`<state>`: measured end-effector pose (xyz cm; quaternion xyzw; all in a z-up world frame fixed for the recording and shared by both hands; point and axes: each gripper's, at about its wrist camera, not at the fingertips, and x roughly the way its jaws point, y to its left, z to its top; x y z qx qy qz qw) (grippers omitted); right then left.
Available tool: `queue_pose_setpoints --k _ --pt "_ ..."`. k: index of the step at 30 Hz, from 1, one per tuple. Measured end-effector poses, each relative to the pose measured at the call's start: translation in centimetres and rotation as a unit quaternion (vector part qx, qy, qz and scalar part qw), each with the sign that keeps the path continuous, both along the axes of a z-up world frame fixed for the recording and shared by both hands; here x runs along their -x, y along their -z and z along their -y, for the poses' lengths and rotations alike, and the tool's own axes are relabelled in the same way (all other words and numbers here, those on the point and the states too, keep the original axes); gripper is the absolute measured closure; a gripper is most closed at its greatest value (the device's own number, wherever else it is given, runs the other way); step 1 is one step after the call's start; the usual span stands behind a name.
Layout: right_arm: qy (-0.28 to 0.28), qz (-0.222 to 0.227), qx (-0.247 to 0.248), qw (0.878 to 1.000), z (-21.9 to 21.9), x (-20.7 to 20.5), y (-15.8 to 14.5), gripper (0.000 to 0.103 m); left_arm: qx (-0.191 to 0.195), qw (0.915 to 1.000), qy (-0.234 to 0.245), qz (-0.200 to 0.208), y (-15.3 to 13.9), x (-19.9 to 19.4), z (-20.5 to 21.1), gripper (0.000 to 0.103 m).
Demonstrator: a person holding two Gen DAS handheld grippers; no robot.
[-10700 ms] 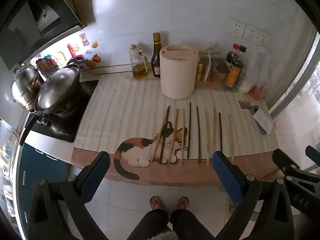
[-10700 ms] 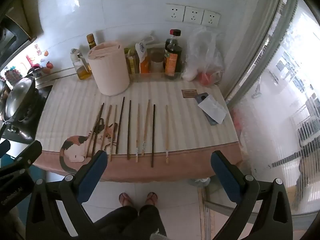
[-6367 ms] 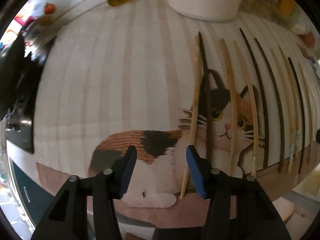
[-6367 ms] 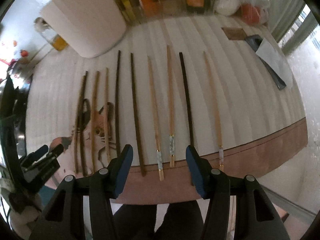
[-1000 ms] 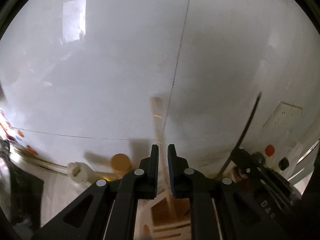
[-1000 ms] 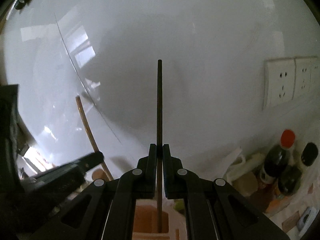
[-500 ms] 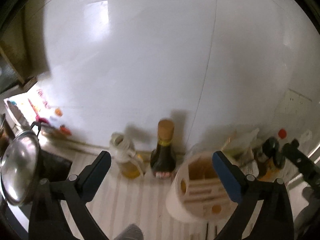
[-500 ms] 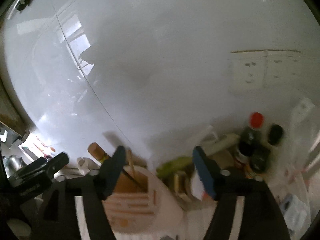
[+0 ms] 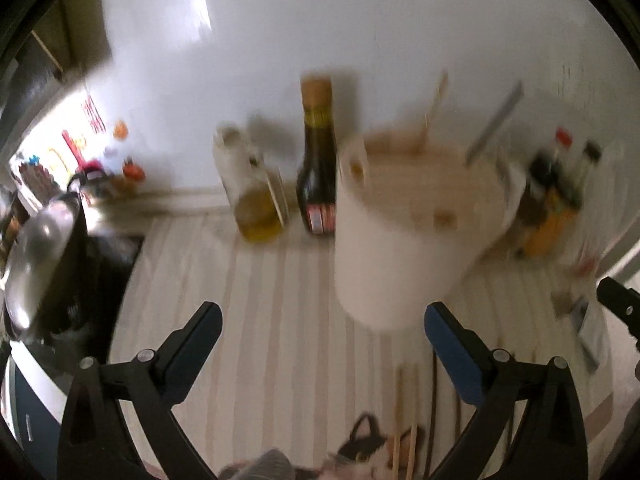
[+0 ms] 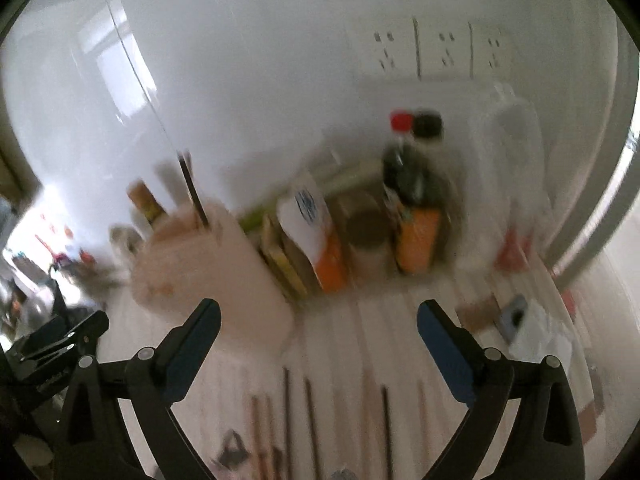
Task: Organize utensils
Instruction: 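Move both open tools back down to the chopsticks on the mat, then grasp a light wooden chopstick with the left tool while the right tool grasps another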
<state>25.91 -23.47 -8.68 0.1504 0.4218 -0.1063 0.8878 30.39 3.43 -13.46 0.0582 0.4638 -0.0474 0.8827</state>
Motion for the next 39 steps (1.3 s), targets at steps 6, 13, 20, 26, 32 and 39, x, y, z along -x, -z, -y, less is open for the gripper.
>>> queue_pose_setpoints --k 6,13,20,26,32,39 --pt "0.009 -0.080 -0.032 0.996 1.5 3.0 5.6 0.045 -0.027 0.9975 0.013 -0.063 6.0 2.5 1.7 0.000" --pt "0.009 -0.138 -0.075 0.988 3.0 5.4 11.2 0.070 -0.025 0.9857 0.045 -0.160 12.6 3.2 3.6 0.023" --pt "0.018 -0.160 -0.081 0.984 3.4 6.5 13.2 0.070 -0.045 0.9750 0.076 -0.204 16.8 3.4 5.8 0.051" --pt "0.013 -0.172 -0.084 0.981 2.7 6.0 13.8 0.070 -0.034 0.9763 0.098 -0.190 16.9 3.9 7.0 0.095" --pt "-0.023 -0.187 -0.113 0.976 0.4 4.4 14.8 0.071 -0.053 0.9788 0.068 -0.186 16.9 3.7 4.1 0.097" --pt "-0.091 -0.216 -0.156 0.960 -5.5 0.7 17.3 0.076 -0.057 0.9805 0.008 -0.188 16.7 4.0 -1.7 0.097"
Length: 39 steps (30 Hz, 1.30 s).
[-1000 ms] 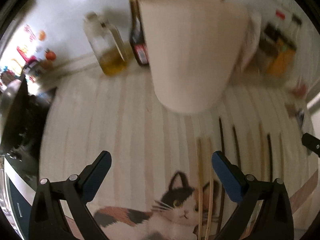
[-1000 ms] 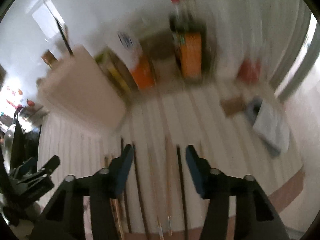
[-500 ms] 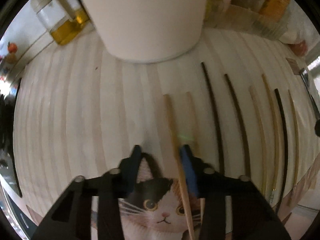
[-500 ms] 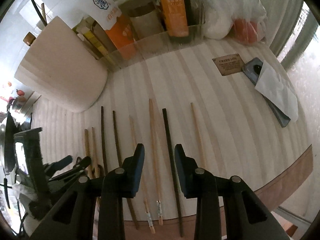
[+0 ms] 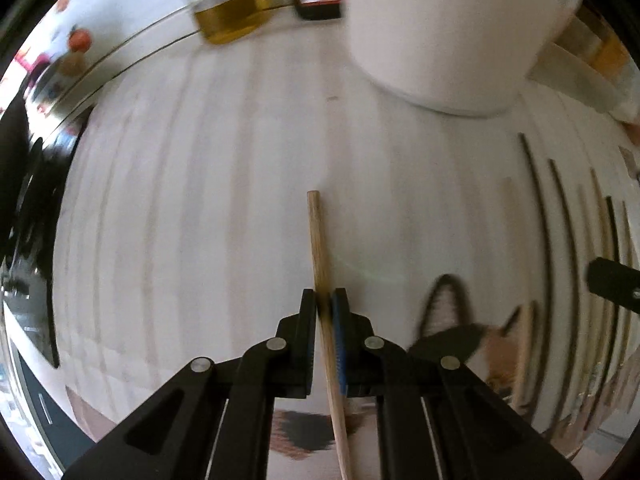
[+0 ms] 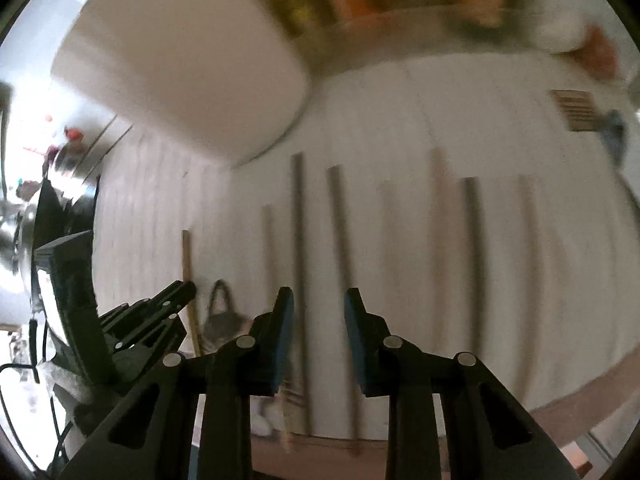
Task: Organize utensils
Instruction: 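Grasp a light wooden chopstick with the left tool while the right tool grasps another, then lift both held chopsticks and lower them into the cream holder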
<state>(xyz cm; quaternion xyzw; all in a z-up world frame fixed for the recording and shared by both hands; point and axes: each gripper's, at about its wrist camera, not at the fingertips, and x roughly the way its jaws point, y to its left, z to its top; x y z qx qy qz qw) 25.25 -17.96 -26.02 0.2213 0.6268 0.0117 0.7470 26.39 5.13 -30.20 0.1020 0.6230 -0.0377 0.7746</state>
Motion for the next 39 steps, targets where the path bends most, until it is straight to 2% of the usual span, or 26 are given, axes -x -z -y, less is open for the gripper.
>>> queue_pose_setpoints --k 3,8,9,10,12,15,20,25,29,39 --pt "-0.025 -0.010 0.004 1.000 -2.4 -1.7 1.2 0.076 0.004 0.9999 -0.016 0.001 -0.1 0.3 -1.3 0.097" --pt "-0.060 -0.031 0.049 0.997 -5.3 -3.6 3.2 0.076 0.015 0.9994 -0.030 0.001 -0.6 -0.5 -2.6 0.097" --pt "-0.068 -0.039 0.066 0.995 -5.7 -3.8 3.7 0.080 0.017 0.9994 -0.031 0.001 -0.1 -0.8 -2.9 0.097" --pt "-0.076 -0.026 0.086 0.993 -6.1 -3.9 3.5 0.083 0.018 0.9993 -0.032 0.000 0.1 -1.2 -3.3 0.097" --pt "-0.088 -0.033 0.105 0.990 -6.6 -4.1 3.7 0.096 0.019 0.9992 -0.034 -0.001 0.2 -1.6 -3.2 0.098" --pt "-0.099 -0.032 0.111 0.988 -6.8 -3.7 3.5 0.097 0.039 0.9985 -0.036 -0.013 0.2 -1.7 -3.2 0.098" --pt "-0.119 -0.060 0.111 0.985 -6.0 -1.8 3.5 0.097 0.057 0.9977 -0.029 -0.023 0.3 -1.9 -2.5 0.098" --pt "-0.113 -0.071 0.102 0.986 -4.7 -0.8 3.5 0.097 0.054 0.9981 -0.018 -0.025 0.5 -2.0 -2.2 0.098" --pt "-0.117 -0.075 0.117 0.983 -4.5 -0.6 3.5 0.097 0.049 0.9985 -0.003 -0.025 0.6 -1.8 -1.7 0.098" --pt "-0.113 -0.076 0.130 0.982 -6.8 -1.9 4.5 0.097 0.046 0.9987 0.006 -0.022 0.7 -2.0 -0.6 0.098"
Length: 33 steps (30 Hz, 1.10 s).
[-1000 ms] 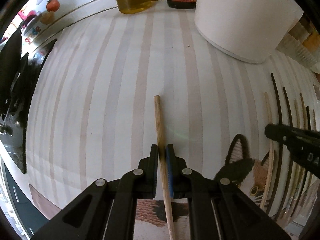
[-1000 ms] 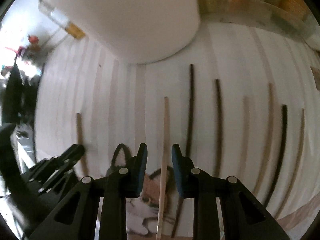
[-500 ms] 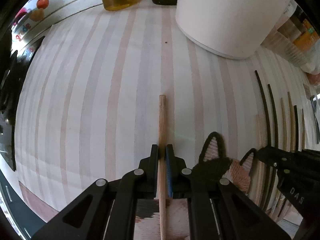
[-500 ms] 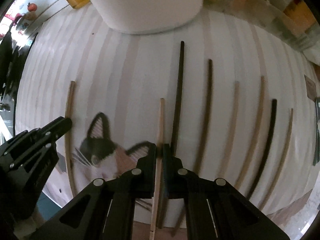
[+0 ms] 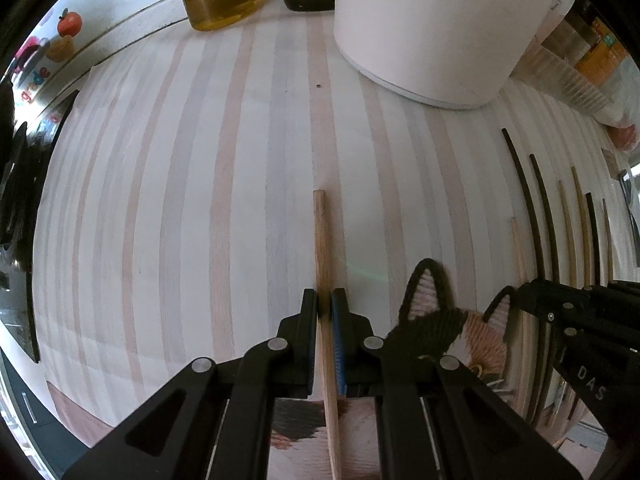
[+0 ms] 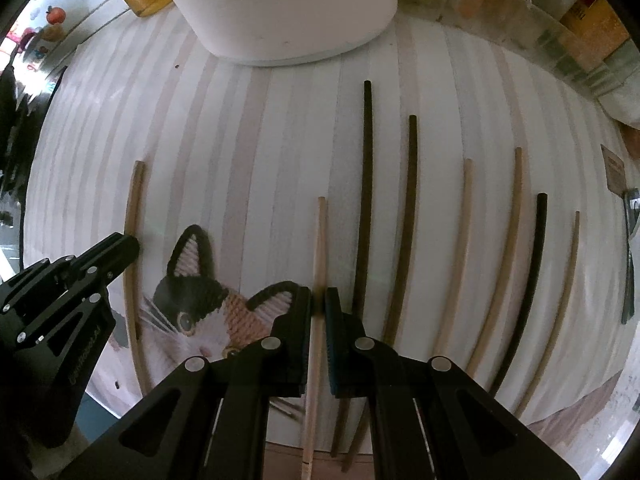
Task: Organize utensils
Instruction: 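Lift both held chopsticks and lower them into the cream holder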
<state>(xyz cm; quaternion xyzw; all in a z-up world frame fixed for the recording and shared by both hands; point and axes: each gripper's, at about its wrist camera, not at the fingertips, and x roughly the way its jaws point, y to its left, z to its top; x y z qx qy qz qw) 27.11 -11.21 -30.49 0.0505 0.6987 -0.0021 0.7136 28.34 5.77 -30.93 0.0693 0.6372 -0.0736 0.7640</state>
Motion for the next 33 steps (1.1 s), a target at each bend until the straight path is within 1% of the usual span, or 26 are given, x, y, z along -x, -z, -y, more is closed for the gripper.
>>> queue_pose_setpoints --k 8,15,19,21,27,33 --pt "0.001 0.012 0.020 1.000 -0.9 0.3 0.0 0.097 0.005 1.0000 -0.001 0.003 -0.2 0.1 -0.6 0.098" --pt "0.004 0.038 0.042 0.998 -2.4 1.4 -0.1 0.096 0.006 0.9997 -0.008 0.021 0.1 0.5 -0.8 0.098" --pt "0.038 0.051 0.015 0.998 -1.7 2.1 -0.2 0.097 0.001 0.9998 -0.009 0.020 0.0 0.6 -0.8 0.098" --pt "0.043 0.062 0.006 0.997 -1.4 2.5 -0.7 0.097 0.003 0.9997 -0.012 0.020 -0.3 0.7 -0.8 0.098" --pt "0.055 0.100 -0.031 0.993 -0.9 3.9 -3.0 0.097 0.022 0.9988 -0.014 0.042 -3.1 1.5 -1.0 0.098" --pt "0.071 0.140 -0.069 0.985 -0.3 5.1 -5.8 0.097 0.028 0.9972 -0.010 0.069 -5.8 2.2 -1.3 0.098"
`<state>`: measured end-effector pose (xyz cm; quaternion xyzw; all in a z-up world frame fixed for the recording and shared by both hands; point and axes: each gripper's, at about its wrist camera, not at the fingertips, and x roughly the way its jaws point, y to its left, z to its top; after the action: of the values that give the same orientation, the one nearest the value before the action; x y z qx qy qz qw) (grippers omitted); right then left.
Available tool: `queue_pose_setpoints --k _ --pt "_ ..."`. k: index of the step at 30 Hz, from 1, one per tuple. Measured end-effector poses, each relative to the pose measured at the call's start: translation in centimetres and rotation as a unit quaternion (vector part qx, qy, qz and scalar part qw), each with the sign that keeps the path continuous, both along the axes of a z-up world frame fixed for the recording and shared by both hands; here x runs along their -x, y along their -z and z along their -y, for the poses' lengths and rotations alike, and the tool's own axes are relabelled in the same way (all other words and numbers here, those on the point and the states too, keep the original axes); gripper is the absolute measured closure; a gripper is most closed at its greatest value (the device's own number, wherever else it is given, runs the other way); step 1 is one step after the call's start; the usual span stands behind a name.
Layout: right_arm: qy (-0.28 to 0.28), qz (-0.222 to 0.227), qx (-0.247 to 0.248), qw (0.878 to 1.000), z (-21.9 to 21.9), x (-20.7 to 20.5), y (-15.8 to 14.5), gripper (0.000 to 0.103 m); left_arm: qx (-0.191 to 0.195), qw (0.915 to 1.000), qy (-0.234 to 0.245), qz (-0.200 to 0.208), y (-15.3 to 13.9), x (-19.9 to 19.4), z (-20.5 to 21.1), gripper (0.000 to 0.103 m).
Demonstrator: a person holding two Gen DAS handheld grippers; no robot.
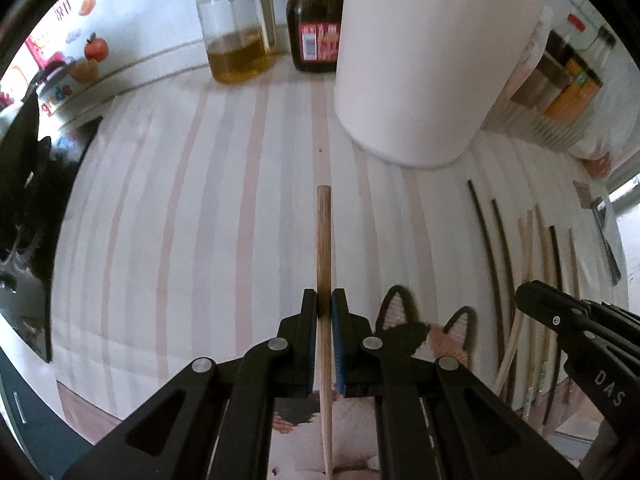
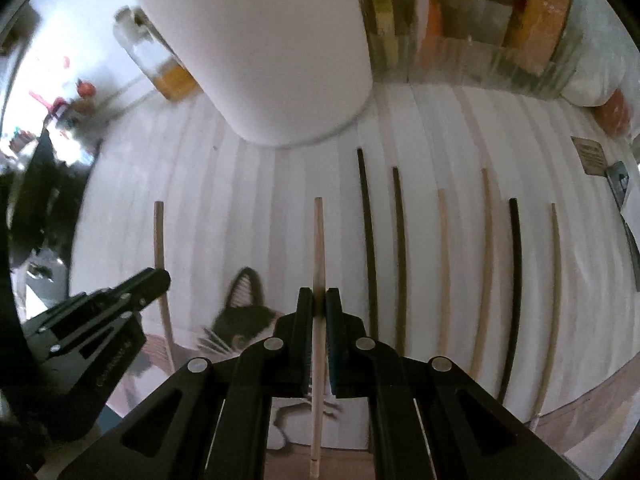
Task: Organize utensils
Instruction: 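Lift both held chopsticks and lower them into the cream holder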
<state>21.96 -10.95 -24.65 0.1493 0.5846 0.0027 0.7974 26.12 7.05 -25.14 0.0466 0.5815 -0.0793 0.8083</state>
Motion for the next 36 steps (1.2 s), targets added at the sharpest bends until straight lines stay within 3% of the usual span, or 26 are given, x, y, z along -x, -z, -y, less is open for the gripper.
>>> queue_pose_setpoints --k 14,23,29,36 --pt "0.019 0.111 0.003 0.994 1.9 -0.4 -7.4 0.097 0.025 0.9967 0.010 0.076 -7.5 0.2 0.0 0.098" --pt "0.040 0.220 0.023 0.974 2.2 -1.1 -14.4 0.097 0.043 0.9906 0.006 0.130 -12.2 -1.4 0.1 0.098" --pt "0.049 0.279 0.008 0.959 3.2 -2.8 -20.0 0.097 0.081 0.9794 0.012 0.184 -19.0 -3.3 0.6 0.098" --pt "0.058 0.352 -0.006 0.934 4.9 -6.7 -27.3 0.097 0.103 0.9569 0.010 0.272 -27.7 -7.1 1.3 0.098"
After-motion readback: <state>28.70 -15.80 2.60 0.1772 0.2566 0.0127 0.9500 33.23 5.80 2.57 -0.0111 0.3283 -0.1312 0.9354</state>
